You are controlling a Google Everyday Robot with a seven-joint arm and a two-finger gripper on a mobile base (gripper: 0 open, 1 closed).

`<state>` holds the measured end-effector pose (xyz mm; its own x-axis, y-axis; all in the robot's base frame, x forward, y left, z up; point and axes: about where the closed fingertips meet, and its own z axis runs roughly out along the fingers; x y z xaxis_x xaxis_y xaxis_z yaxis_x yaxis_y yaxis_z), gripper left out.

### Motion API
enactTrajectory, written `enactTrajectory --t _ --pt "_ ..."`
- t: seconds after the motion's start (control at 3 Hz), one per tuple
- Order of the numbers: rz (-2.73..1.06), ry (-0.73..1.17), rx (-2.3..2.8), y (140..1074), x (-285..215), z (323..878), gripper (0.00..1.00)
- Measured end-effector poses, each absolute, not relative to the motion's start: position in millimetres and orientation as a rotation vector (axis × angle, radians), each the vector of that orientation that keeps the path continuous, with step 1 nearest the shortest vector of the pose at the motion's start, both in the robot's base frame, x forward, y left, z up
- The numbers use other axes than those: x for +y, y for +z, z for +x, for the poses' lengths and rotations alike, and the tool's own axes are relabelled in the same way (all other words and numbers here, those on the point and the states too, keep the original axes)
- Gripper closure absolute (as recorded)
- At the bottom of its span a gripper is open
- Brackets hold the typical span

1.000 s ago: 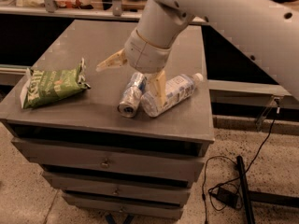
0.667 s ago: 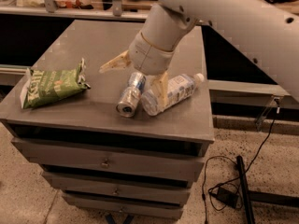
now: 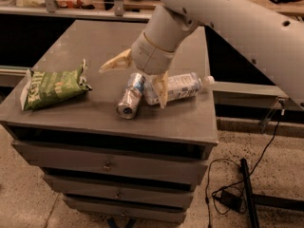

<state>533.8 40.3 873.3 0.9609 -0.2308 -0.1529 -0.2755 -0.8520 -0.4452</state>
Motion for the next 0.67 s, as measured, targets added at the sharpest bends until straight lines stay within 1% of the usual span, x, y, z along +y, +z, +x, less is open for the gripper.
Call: enactTrajectory --t 0.33,0.67 --pt "-2.646 0.09 0.277 873.9 48.3 536.0 0.0" --pt "-2.697 0.026 0.171 872.4 67.4 532.4 0.0"
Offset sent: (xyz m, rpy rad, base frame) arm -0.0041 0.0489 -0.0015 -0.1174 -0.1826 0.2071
